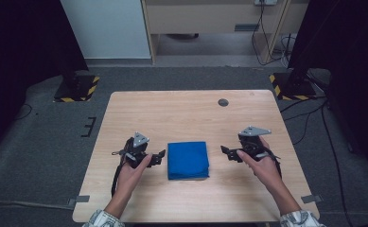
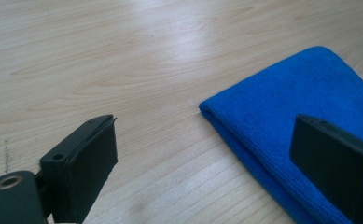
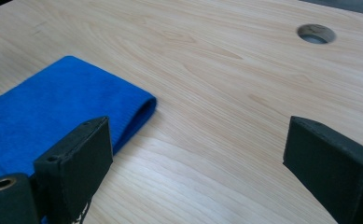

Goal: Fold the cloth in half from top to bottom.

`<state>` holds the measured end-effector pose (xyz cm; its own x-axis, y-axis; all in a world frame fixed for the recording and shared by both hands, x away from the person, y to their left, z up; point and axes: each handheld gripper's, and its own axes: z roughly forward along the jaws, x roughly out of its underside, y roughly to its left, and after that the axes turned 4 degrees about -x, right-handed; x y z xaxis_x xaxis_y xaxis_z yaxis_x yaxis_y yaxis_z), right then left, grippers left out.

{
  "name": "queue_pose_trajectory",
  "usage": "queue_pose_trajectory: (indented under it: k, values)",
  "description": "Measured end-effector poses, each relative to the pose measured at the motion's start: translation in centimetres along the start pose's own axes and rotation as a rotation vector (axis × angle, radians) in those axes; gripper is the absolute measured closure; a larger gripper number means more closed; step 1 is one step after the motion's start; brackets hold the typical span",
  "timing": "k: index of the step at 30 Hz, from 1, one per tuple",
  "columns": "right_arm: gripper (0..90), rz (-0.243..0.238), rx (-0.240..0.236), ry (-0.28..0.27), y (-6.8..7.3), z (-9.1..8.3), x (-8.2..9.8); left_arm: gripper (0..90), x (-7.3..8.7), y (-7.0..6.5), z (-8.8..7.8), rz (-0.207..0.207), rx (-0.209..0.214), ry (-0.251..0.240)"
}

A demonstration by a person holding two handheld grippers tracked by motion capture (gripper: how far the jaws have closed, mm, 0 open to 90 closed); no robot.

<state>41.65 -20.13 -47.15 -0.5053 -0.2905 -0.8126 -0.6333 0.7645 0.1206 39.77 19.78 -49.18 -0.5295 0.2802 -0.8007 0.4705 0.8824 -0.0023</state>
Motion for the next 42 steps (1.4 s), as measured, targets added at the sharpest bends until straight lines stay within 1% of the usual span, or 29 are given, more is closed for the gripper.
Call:
queue_pose_trajectory:
  k: [3,6,8,9,14,19,21,24,27,28,29,31,32,34,35,36,37,38,39,42]
  values:
    - [8.2,0.018,0.024,-0.002,-1.0,-0.6,0.5,7.0,0.2,0.3,0.0,-0.002,-0.002,0.010]
    - [8.2,0.033,0.040,0.001,-2.0,-1.2,1.1,7.0,0.2,0.7,0.1,0.029,0.002,0.036]
    - [8.2,0.038,0.049,0.003,-2.6,-1.6,1.5,7.0,0.1,1.2,0.1,0.030,0.002,0.050]
    - [8.2,0.040,0.054,0.002,-2.9,-1.7,1.6,7.1,0.0,1.4,0.1,0.038,0.005,0.061]
    - [8.2,0.066,0.076,0.012,-4.4,-2.4,2.5,7.0,-0.1,2.6,0.1,0.051,-0.015,0.091]
    - [8.3,0.080,0.094,0.033,-5.8,-2.5,3.3,7.0,0.2,4.0,0.1,0.055,-0.043,0.125]
    - [8.3,0.085,0.099,0.046,-6.3,-2.3,3.6,7.0,0.4,4.5,0.2,0.049,-0.051,0.137]
    - [9.3,0.112,0.098,0.055,-7.1,-2.0,3.9,7.0,0.7,5.2,0.2,0.050,-0.064,0.155]
    - [9.7,0.135,0.104,0.066,-7.9,-1.7,4.1,7.0,0.9,6.0,0.3,0.035,-0.070,0.162]
    - [10.0,0.134,0.107,0.068,-8.2,-1.6,4.1,7.0,1.0,6.3,0.3,0.033,-0.072,0.167]
    - [10.0,0.145,0.112,0.073,-8.4,-1.4,4.1,7.0,1.0,6.6,0.4,0.028,-0.075,0.172]
    - [10.4,0.151,0.112,0.082,-8.7,-1.0,4.0,7.0,1.1,7.0,0.6,0.019,-0.083,0.180]
    - [10.8,0.158,0.112,0.091,-8.8,-0.8,4.0,7.0,1.2,7.3,0.8,0.002,-0.074,0.181]
    - [10.8,0.156,0.109,0.113,-9.1,-0.2,3.9,7.0,1.3,7.9,1.1,-0.070,-0.039,0.182]
    - [10.8,0.152,0.112,0.120,-9.2,0.1,3.8,7.1,1.3,8.2,1.3,-0.095,-0.039,0.181]
    - [10.8,0.156,0.113,0.123,-9.2,0.4,3.6,7.2,1.4,8.5,1.4,-0.104,-0.049,0.183]
    - [10.8,0.157,0.112,0.126,-9.3,0.7,3.5,7.4,1.3,8.7,1.5,-0.097,-0.062,0.186]
    - [10.5,0.158,0.116,0.125,-9.4,0.9,3.3,7.4,1.3,8.9,1.7,-0.101,-0.071,0.191]
    - [10.5,0.161,0.117,0.129,-9.4,1.2,3.2,7.4,1.3,9.0,1.8,-0.103,-0.076,0.190]
    - [10.3,0.160,0.133,0.143,-9.6,1.9,2.7,7.5,1.3,9.3,2.2,-0.091,-0.095,0.197]
